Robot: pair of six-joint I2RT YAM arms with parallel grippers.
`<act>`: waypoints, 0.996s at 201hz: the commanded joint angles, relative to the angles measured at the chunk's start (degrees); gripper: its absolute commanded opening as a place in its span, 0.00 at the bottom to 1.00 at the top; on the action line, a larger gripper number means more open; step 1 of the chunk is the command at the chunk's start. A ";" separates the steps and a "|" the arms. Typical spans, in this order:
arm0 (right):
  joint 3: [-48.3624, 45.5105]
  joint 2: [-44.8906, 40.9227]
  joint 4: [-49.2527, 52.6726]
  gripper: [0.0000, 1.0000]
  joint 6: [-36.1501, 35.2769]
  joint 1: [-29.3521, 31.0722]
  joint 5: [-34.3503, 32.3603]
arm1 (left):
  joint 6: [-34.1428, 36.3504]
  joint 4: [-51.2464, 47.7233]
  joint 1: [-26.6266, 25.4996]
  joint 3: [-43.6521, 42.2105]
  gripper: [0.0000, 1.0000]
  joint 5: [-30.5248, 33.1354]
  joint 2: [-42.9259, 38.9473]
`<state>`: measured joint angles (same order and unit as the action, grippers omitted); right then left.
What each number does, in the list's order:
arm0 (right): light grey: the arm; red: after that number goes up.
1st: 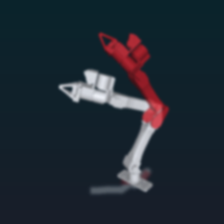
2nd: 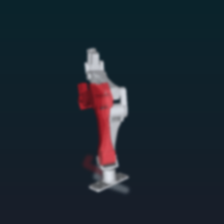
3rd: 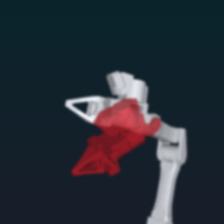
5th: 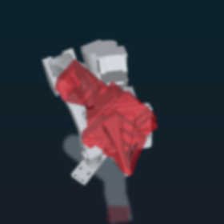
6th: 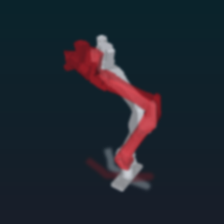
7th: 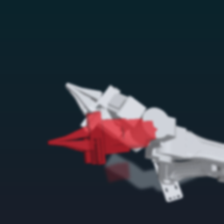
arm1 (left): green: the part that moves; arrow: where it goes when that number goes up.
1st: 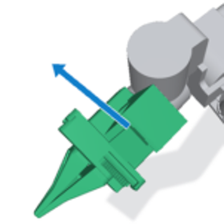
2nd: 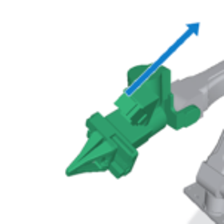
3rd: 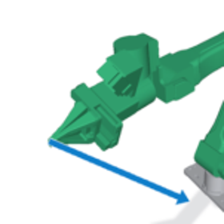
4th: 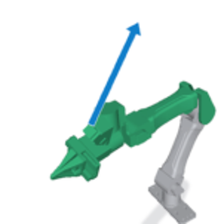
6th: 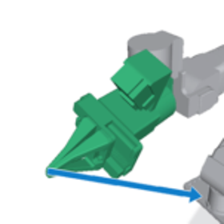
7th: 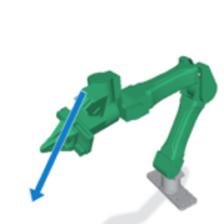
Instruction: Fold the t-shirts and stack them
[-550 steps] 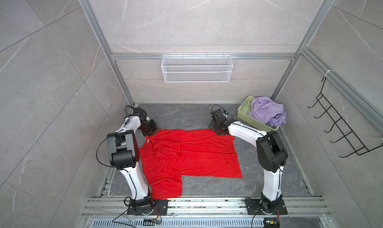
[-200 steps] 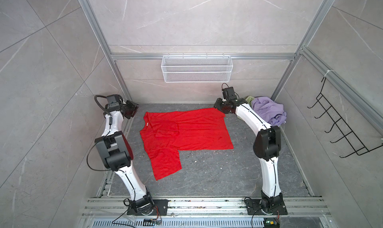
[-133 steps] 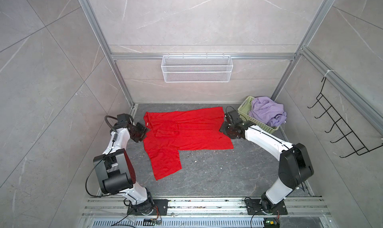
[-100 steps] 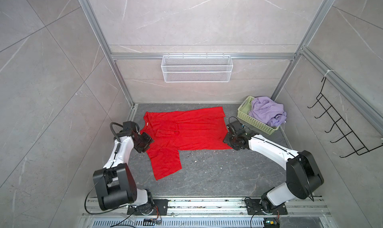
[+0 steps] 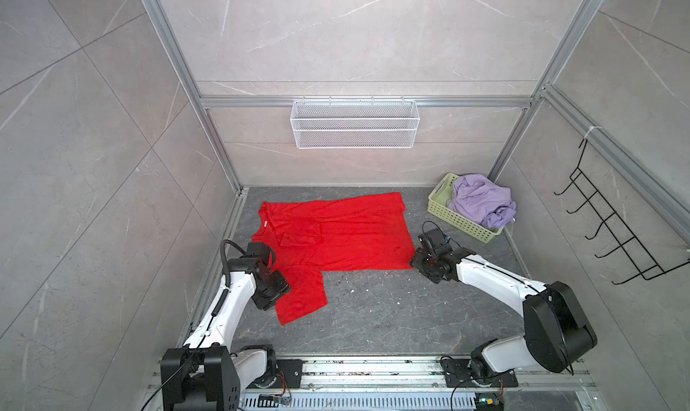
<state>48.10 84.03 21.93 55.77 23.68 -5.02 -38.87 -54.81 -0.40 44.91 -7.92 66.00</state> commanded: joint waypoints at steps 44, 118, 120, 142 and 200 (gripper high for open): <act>-0.53 1.97 -2.48 0.71 1.05 -1.27 0.80 | -10.64 1.22 -1.79 -7.12 0.58 2.73 -1.47; -0.75 2.66 -2.81 0.72 2.28 -1.27 0.43 | -9.41 9.14 -1.71 -10.08 0.59 0.40 9.14; -0.73 2.71 -2.78 0.72 2.27 -1.27 0.44 | -9.25 9.42 -1.71 -10.03 0.59 0.26 9.43; -0.55 3.09 -3.12 0.72 4.81 -1.35 0.54 | -8.90 11.69 -1.71 -10.14 0.57 -0.97 12.45; 2.00 7.01 -0.85 0.71 9.58 -1.23 -0.55 | -8.55 14.83 -1.71 -10.40 0.19 -1.72 13.24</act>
<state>48.05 88.75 19.03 62.00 22.41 -4.29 -48.07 -46.46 -2.11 36.21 -9.47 77.38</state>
